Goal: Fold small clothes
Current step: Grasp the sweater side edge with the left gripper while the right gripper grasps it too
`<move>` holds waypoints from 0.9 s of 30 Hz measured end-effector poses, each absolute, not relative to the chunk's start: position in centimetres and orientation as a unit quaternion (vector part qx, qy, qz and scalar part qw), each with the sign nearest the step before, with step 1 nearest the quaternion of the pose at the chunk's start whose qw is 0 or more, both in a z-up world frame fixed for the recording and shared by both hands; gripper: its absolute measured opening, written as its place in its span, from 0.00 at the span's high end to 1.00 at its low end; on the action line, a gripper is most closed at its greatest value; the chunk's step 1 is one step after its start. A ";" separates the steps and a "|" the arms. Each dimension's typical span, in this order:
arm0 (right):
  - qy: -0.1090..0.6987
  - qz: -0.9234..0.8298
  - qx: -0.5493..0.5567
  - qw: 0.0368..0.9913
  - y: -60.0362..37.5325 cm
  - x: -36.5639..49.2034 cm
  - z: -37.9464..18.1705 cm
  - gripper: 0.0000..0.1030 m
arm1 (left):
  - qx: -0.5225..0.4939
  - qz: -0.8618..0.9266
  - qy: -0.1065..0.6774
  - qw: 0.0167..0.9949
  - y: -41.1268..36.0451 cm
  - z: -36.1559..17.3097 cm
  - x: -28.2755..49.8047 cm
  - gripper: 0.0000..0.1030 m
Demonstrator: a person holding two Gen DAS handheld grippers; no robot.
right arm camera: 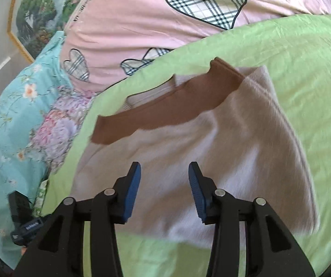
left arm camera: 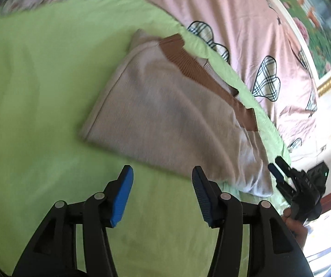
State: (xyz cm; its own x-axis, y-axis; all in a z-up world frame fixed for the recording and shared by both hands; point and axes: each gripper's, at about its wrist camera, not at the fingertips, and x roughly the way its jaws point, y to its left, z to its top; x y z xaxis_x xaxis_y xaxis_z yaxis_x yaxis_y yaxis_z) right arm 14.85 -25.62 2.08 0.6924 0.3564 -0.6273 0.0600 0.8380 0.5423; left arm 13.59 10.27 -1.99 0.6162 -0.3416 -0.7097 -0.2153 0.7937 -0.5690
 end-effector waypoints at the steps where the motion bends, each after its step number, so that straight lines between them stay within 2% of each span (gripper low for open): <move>1: 0.381 0.086 0.277 0.878 -25.5 14.3 2.0 0.57 | -0.327 -0.034 0.437 0.838 10.3 -2.3 13.2 0.48; 7: 0.378 0.093 0.295 0.873 -24.8 11.2 1.6 0.55 | -0.368 -0.018 0.427 0.825 10.8 -3.7 12.8 0.46; 15: 0.403 0.112 0.302 0.856 -23.0 10.2 0.0 0.55 | -0.403 0.021 0.387 0.829 12.3 -4.5 17.1 0.46; 17: 0.405 0.117 0.299 0.856 -22.7 10.4 0.0 0.55 | -0.392 0.026 0.386 0.835 12.3 -4.2 18.2 0.55; 18: 0.405 0.118 0.298 0.856 -22.6 10.5 0.1 0.55 | -0.380 0.025 0.390 0.838 12.2 -4.1 19.0 0.74; 19: 0.405 0.120 0.297 0.856 -22.6 10.8 0.1 0.54 | -0.374 0.020 0.393 0.840 12.1 -4.0 19.6 0.87; 27: 0.407 0.119 0.296 0.856 -24.4 13.5 0.1 0.53 | -0.268 -0.029 0.348 0.898 7.9 1.6 20.3 0.93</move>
